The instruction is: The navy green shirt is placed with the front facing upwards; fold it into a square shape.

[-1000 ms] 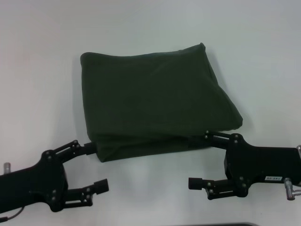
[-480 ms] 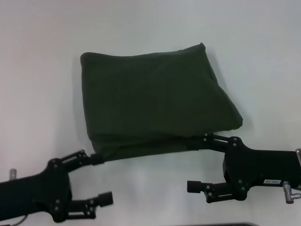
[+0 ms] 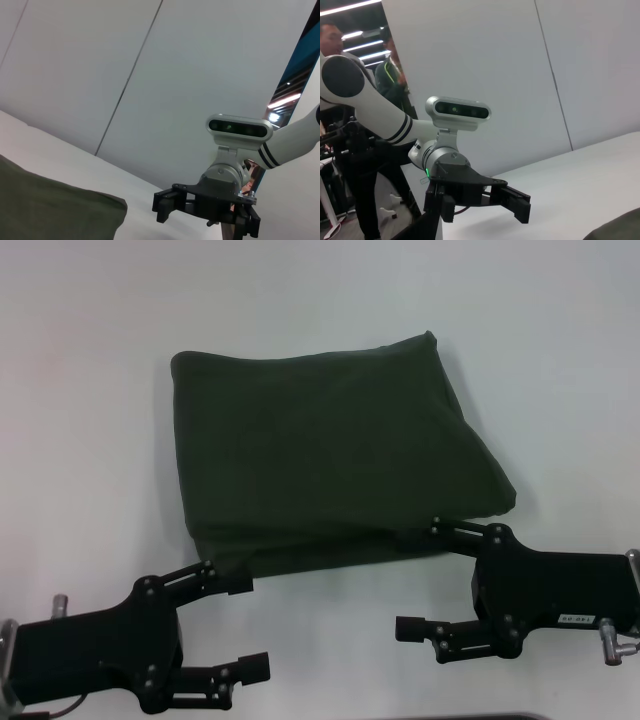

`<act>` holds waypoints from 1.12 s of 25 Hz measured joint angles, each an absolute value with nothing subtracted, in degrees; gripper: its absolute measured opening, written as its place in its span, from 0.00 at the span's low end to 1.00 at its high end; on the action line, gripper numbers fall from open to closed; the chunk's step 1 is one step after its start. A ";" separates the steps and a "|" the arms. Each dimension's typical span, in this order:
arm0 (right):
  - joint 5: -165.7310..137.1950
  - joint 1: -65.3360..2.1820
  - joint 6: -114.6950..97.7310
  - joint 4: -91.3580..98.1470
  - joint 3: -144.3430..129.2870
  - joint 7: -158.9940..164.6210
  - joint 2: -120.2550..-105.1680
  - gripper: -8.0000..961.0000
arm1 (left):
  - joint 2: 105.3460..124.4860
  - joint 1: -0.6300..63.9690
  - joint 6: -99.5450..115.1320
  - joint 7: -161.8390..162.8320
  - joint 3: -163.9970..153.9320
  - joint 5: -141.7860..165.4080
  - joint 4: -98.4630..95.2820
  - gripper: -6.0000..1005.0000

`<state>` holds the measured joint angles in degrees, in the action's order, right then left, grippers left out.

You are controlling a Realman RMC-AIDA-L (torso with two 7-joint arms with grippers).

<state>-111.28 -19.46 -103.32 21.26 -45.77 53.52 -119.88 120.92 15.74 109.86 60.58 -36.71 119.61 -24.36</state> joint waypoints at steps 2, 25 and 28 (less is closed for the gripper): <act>-111.27 -19.51 -103.32 21.27 -45.83 53.52 -119.88 0.97 | 120.88 15.76 109.86 60.58 -36.57 119.61 -24.35 0.93; -111.33 -19.60 -103.88 20.64 -45.88 53.53 -119.97 0.97 | 120.67 15.82 109.88 60.63 -36.74 119.71 -24.34 0.93; -111.47 -19.60 -103.93 20.57 -45.88 53.61 -119.97 0.97 | 120.67 15.82 109.92 60.62 -36.76 119.71 -24.34 0.93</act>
<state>-111.47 -19.60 -103.93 20.57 -45.88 53.62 -119.97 120.67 15.82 109.92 60.62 -36.76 119.71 -24.34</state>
